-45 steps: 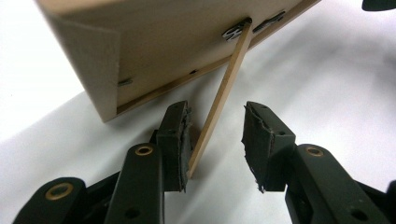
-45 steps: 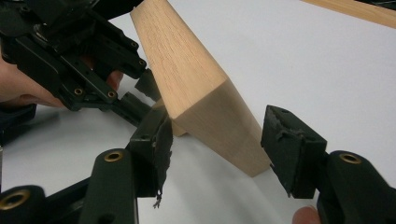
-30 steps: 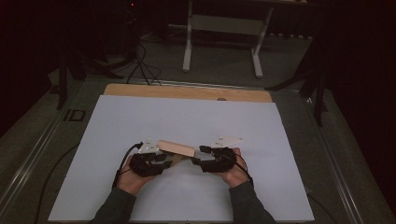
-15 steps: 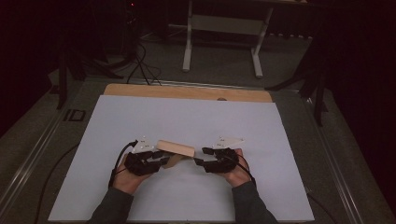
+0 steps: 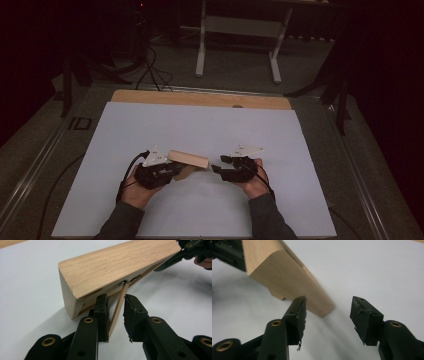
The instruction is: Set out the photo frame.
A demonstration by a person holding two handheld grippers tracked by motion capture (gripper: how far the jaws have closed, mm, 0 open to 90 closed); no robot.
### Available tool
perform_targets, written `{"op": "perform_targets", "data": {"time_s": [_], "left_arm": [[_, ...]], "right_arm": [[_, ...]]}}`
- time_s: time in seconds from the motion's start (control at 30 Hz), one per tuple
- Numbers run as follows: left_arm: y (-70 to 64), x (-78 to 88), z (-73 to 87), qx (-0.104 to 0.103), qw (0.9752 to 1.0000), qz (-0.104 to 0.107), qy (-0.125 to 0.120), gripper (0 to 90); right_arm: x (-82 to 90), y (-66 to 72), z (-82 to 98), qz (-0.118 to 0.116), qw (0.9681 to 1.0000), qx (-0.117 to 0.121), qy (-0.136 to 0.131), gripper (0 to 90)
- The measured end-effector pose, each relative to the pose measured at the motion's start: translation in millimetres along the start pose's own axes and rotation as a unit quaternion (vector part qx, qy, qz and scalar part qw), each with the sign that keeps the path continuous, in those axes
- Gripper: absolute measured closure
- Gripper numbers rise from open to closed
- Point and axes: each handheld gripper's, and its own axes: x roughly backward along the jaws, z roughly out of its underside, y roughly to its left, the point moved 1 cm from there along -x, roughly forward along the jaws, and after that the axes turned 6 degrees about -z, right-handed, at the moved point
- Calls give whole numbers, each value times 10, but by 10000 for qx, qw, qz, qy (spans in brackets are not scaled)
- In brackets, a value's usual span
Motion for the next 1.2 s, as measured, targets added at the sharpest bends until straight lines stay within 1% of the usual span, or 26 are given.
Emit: {"op": "perform_targets", "data": {"time_s": [0.1, 0.17, 0.33, 0.5, 0.6, 0.7, 0.77, 0.83, 1.0, 1.1, 1.2], "left_arm": [[0, 5, -6, -7, 10000, -12, -8, 742], [1, 11, -9, -4, 10000, -20, -38, 745], [9, 17, -13, 2, 10000, -64, -62, 752], [20, 6, -12, 19, 9999, -107, -40, 757], [30, 5, -11, 37, 9999, -115, -43, 763], [32, 7, -12, 56, 9999, -86, -52, 780], [38, 1, -12, 70, 9999, -73, -48, 798], [47, -9, -8, 88, 9999, -59, -13, 800], [45, -16, -9, 76, 10000, -37, -8, 811], [44, -21, -7, 75, 10000, -37, 9, 812], [41, -26, -7, 69, 10000, -44, 19, 813]], "right_arm": [[-11, -12, -3, 52, 10000, -13, -26, 477], [-32, -17, -2, 47, 10000, -41, -20, 493], [-82, -12, -17, 220, 9997, -64, -64, 597], [-148, -17, -29, 371, 9993, -52, -40, 674], [-187, -9, -58, 435, 9990, -13, -74, 754], [-224, 10, -106, 450, 9989, 27, -120, 824], [-230, 19, -147, 401, 9990, 22, -183, 860], [-226, 25, -191, 338, 9990, -23, -276, 876], [-215, 36, -281, 161, 9987, -157, -454, 884], [-188, 54, -328, 0, 9979, -253, -594, 884], [-153, 89, -376, -107, 9973, -220, -696, 884]]}}
